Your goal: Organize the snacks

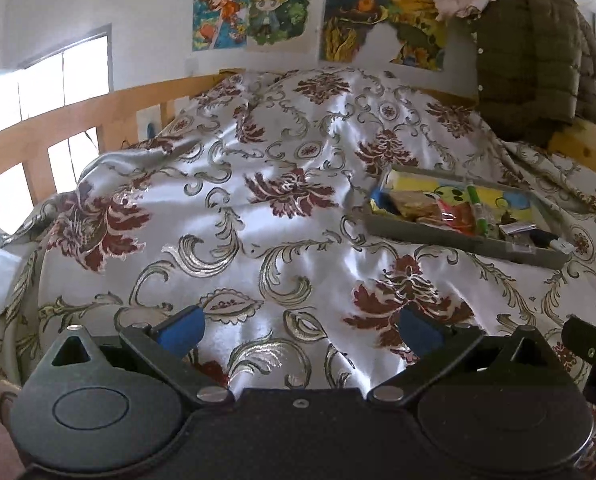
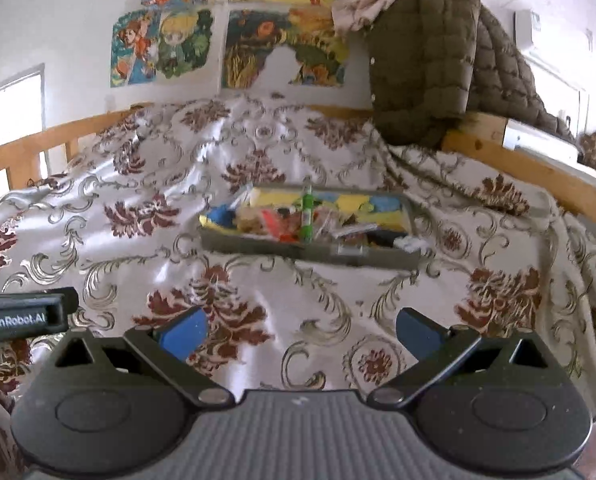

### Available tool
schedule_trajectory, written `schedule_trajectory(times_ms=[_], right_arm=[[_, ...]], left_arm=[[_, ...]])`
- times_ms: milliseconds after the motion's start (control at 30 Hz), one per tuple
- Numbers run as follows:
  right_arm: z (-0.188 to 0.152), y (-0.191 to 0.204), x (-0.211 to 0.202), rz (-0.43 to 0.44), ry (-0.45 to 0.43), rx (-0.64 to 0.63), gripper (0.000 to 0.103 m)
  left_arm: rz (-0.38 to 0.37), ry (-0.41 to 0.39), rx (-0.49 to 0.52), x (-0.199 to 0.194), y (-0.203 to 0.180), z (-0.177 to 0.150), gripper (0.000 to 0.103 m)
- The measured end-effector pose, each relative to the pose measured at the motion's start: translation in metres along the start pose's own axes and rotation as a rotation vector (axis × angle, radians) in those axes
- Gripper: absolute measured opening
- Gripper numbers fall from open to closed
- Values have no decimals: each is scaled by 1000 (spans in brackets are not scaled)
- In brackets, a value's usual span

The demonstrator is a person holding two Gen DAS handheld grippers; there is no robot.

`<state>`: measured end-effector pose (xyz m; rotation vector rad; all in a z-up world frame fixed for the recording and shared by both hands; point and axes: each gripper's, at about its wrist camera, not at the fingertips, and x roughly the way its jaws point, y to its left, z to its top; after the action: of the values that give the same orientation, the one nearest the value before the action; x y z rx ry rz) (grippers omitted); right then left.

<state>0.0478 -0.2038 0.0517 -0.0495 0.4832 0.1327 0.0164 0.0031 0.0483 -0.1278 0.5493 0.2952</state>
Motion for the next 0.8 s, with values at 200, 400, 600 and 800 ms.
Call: schedule_trajectory(times_ms=[200,400,600,800], right_arm=[[-7,2,2,5,25,22,103],[-10,5,8,2,42,15,103],[-10,-2,10,-6,52,48,103],[-11,-2,10,-8,54,47,103]], left_arm=[[7,18,3,2,0,0,102],[5,26,35,7,-2,-4,102],[13,43,27,9,-1,-5,102],[13,39,40,9,-3,-6,102]])
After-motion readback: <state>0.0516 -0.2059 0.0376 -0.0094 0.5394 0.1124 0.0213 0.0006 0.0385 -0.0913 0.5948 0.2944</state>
